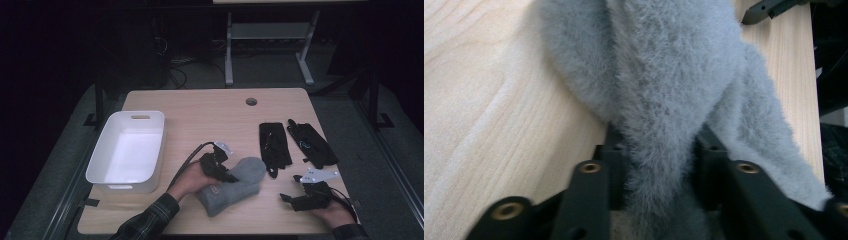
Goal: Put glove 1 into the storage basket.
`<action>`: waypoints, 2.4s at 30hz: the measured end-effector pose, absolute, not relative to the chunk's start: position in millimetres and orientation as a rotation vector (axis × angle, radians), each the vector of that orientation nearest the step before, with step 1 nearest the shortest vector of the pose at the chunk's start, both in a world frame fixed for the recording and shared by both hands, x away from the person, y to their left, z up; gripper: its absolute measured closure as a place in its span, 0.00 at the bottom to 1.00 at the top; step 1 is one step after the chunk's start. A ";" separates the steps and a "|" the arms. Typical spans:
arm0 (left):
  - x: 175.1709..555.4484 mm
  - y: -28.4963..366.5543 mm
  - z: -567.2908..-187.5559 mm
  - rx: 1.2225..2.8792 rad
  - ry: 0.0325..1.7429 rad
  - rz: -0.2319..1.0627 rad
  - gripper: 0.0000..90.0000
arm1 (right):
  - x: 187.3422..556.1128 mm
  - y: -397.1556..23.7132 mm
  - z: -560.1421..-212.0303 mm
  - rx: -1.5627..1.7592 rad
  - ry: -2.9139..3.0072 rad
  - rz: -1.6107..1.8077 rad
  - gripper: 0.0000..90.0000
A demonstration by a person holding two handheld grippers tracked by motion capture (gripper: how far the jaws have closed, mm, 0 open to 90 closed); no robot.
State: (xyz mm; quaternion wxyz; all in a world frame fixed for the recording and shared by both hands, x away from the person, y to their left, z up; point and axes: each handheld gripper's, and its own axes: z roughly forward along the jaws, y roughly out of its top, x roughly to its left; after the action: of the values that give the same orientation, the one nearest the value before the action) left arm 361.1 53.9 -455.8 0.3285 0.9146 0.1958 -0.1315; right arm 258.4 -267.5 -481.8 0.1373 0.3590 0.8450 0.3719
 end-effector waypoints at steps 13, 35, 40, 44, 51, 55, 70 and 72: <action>351.2 61.7 -425.1 2.354 0.508 -0.289 0.86 | 258.5 -267.8 -481.8 1.035 2.446 1.077 0.17; 364.0 132.0 -347.0 2.254 0.640 -0.094 0.86 | 258.6 -267.6 -481.8 1.039 2.444 1.076 0.17; 367.9 153.0 -331.0 2.231 0.686 -0.054 0.86 | 258.6 -267.6 -481.7 1.040 2.444 1.076 0.17; 371.0 171.3 -319.5 2.209 0.723 -0.023 0.86 | 258.6 -267.6 -481.7 1.041 2.444 1.076 0.17; 375.0 207.7 -300.3 2.168 0.776 0.013 0.86 | 258.7 -267.5 -481.8 1.040 2.444 1.076 0.17; 375.3 227.3 -289.6 2.127 0.819 0.041 0.86 | 258.8 -267.4 -481.8 1.040 2.444 1.076 0.17; 374.5 287.1 -275.8 2.030 0.930 0.095 0.86 | 258.9 -267.1 -481.7 1.046 2.441 1.076 0.17; 372.7 294.8 -272.4 2.024 0.945 0.108 0.86 | 259.2 -267.4 -481.7 1.042 2.442 1.073 0.17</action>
State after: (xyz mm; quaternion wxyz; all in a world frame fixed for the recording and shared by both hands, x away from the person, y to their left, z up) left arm 372.7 294.8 -272.4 0.4375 0.8138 0.3801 0.0436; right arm 259.2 -267.4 -481.7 0.1384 0.3602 0.8446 0.3711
